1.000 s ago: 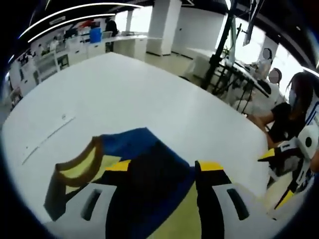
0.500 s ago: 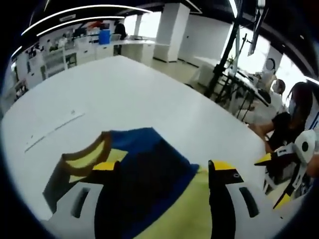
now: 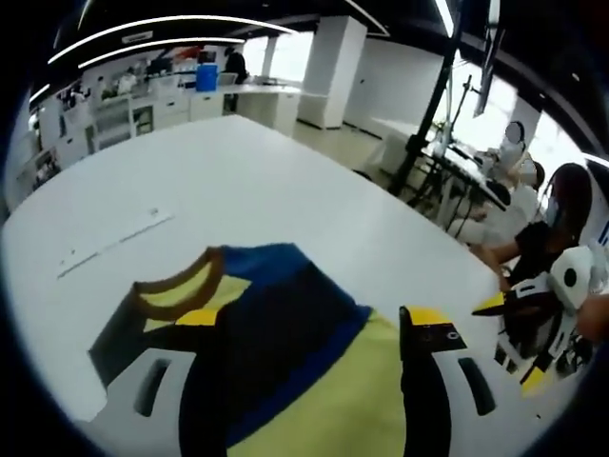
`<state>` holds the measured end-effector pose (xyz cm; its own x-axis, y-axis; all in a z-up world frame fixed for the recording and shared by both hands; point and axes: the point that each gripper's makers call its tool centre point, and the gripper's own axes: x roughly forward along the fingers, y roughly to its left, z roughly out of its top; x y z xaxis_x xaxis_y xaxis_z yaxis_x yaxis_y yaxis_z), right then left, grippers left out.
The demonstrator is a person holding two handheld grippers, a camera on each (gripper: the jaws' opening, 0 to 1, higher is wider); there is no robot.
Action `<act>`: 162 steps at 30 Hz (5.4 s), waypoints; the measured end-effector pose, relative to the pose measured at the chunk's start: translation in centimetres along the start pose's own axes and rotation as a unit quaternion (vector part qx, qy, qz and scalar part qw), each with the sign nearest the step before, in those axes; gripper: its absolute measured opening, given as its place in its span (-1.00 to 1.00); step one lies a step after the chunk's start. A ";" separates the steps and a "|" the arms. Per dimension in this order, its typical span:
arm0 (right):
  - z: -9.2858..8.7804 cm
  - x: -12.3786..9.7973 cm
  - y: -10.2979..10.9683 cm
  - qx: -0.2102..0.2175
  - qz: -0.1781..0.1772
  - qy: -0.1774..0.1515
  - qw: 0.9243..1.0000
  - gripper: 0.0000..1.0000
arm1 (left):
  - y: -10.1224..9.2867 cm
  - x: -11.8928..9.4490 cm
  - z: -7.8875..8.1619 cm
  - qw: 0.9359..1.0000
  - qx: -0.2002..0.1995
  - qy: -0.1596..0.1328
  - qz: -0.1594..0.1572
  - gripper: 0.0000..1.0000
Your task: Fold the garment on the visible template until the final outline fits inside the template.
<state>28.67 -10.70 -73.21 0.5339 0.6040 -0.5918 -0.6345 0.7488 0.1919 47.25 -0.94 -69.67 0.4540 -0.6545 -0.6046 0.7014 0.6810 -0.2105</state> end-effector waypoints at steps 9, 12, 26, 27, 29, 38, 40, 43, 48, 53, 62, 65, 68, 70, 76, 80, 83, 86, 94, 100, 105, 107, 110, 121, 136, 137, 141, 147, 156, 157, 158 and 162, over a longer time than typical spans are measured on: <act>0.3 0.4 0.5 -0.008 0.007 0.003 1.000 0.71 | 0.8 -2.3 0.0 1.000 -0.003 -0.014 0.015 0.40; 0.4 0.5 0.5 -0.010 0.008 0.003 1.000 0.71 | 0.9 -2.9 -0.4 1.000 -0.007 -0.017 0.018 0.39; 1.0 0.9 0.8 -0.017 0.013 0.004 1.000 0.70 | 1.6 -6.2 -1.7 0.998 -0.029 -0.037 0.029 0.38; 1.0 0.9 0.8 -0.017 0.013 0.003 1.000 0.70 | 1.8 -6.3 -1.8 0.998 -0.030 -0.038 0.031 0.38; 1.1 0.9 0.9 -0.017 0.012 0.004 1.000 0.70 | 2.2 -6.8 -2.1 0.998 -0.031 -0.040 0.036 0.38; 1.3 0.9 1.0 -0.019 0.010 0.003 1.000 0.70 | 2.5 -8.9 -3.3 0.996 -0.057 -0.061 0.039 0.36; 1.3 0.9 1.1 -0.020 0.010 0.003 1.000 0.70 | 2.4 -9.3 -3.6 0.996 -0.054 -0.061 0.041 0.36; 1.3 1.0 1.2 -0.020 0.010 0.004 1.000 0.70 | 2.4 -9.8 -3.9 0.996 -0.052 -0.062 0.044 0.36; 1.4 1.0 1.4 -0.021 0.010 0.003 1.000 0.70 | 2.9 -11.0 -4.4 0.995 -0.043 -0.065 0.057 0.36; 1.3 0.9 1.5 -0.021 0.009 0.003 1.000 0.70 | 2.8 -12.1 -5.2 0.994 -0.049 -0.071 0.062 0.36; 1.0 0.8 1.5 -0.018 0.006 0.004 1.000 0.70 | 3.7 -14.0 -7.1 0.993 -0.057 -0.072 0.079 0.35; 0.9 0.8 1.5 -0.018 0.006 0.005 1.000 0.70 | 4.0 -14.6 -7.8 0.992 -0.058 -0.069 0.086 0.35; 1.0 0.7 1.5 -0.019 0.006 0.005 1.000 0.70 | 3.8 -15.2 -8.3 0.991 -0.063 -0.071 0.090 0.35; 1.1 0.7 1.5 -0.019 0.005 0.004 1.000 0.71 | 3.7 -15.5 -8.6 0.991 -0.064 -0.072 0.091 0.35; 1.1 0.6 1.6 -0.019 0.005 0.004 1.000 0.71 | 3.4 -16.2 -10.1 0.991 -0.067 -0.069 0.097 0.34; 1.2 0.7 1.5 -0.018 0.005 0.003 1.000 0.71 | 3.6 -16.7 -10.9 0.990 -0.074 -0.068 0.103 0.34; 1.1 0.7 1.4 -0.018 0.005 0.004 1.000 0.71 | 3.6 -17.3 -11.1 0.989 -0.075 -0.070 0.107 0.32; 1.1 0.8 1.4 -0.019 0.007 0.006 1.000 0.71 | 3.8 -17.8 -11.5 0.988 -0.073 -0.070 0.114 0.32; 1.3 1.0 1.1 -0.017 0.005 0.006 1.000 0.71 | 3.9 -18.4 -12.3 0.985 -0.098 -0.081 0.115 0.32; 1.3 1.4 1.0 -0.014 0.006 0.007 1.000 0.71 | 3.8 -19.1 -13.4 0.984 -0.106 -0.082 0.120 0.32; 1.2 1.6 1.0 -0.013 0.006 0.010 1.000 0.71 | 4.4 -19.7 -14.8 0.982 -0.119 -0.078 0.126 0.32; 1.2 1.7 0.9 -0.012 0.006 0.011 1.000 0.71 | 4.4 -19.9 -15.3 0.981 -0.125 -0.077 0.129 0.32; 1.1 1.9 1.0 -0.013 0.007 0.013 1.000 0.71 | 4.1 -20.0 -16.1 0.981 -0.129 -0.071 0.128 0.31; 0.8 1.8 0.9 -0.011 0.006 0.015 1.000 0.71 | 4.0 -20.8 -17.9 0.981 -0.126 -0.054 0.137 0.31; -0.6 1.6 0.7 -0.001 0.001 0.026 1.000 0.70 | 3.7 -21.0 -20.4 0.980 -0.140 -0.031 0.135 0.26; -0.7 1.6 0.7 -0.001 0.001 0.026 1.000 0.70 | 3.7 -21.0 -20.5 0.980 -0.141 -0.029 0.134 0.25; -1.1 1.5 0.6 0.002 0.000 0.031 1.000 0.69 | 3.4 -20.9 -21.4 0.981 -0.142 -0.015 0.129 0.23; -2.3 1.7 0.6 0.005 0.000 0.046 0.999 0.65 | 3.0 -20.8 -23.1 0.981 -0.153 0.007 0.119 0.15; -3.4 1.8 0.6 0.008 0.001 0.061 0.998 0.50 | 2.5 -20.8 -24.8 0.980 -0.161 0.034 0.110 0.00; -3.7 1.8 0.6 0.006 0.001 0.066 0.998 0.47 | 2.3 -20.7 -25.1 0.980 -0.162 0.038 0.105 -0.05; -3.8 1.8 0.5 0.005 0.000 0.067 0.998 0.45 | 2.2 -20.7 -25.4 0.980 -0.164 0.042 0.101 -0.09; -4.2 1.6 0.4 0.006 -0.001 0.069 0.998 0.37 | 1.5 -20.5 -26.1 0.980 -0.168 0.057 0.089 -0.30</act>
<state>26.96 -10.60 -77.36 0.4528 0.5590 -0.6946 -0.6258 0.7542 0.1990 24.66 22.13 -77.66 0.4752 -0.4878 -0.7323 0.3871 0.8633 -0.3238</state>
